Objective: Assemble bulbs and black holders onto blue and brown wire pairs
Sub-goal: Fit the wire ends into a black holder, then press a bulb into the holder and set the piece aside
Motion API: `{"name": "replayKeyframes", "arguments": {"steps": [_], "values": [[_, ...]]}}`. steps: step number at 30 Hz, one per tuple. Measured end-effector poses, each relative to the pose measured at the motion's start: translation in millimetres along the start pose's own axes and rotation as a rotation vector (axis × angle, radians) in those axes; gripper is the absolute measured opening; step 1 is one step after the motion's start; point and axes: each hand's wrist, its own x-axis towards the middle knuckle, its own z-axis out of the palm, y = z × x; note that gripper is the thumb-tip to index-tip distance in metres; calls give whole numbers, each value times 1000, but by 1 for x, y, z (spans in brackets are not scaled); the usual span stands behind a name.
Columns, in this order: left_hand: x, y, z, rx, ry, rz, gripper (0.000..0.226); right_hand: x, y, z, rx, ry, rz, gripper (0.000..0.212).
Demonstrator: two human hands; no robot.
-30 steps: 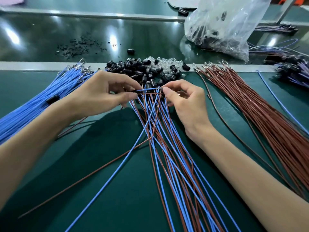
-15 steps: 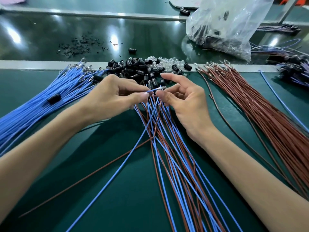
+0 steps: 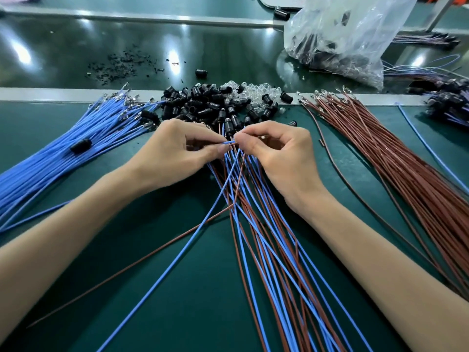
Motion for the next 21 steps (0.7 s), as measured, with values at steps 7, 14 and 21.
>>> {"name": "replayKeyframes", "arguments": {"steps": [7, 14, 21], "values": [[-4, 3, 10, -65, 55, 57, 25, 0, -1, -1, -9, -72, 25, 12], [-4, 2, 8, -107, 55, 55, 4, 68, -22, -29, -400, -36, -69, 15], [-4, -3, 8, -197, 92, 34, 6, 111, -7, -23, -981, -364, 79, 19]]}}
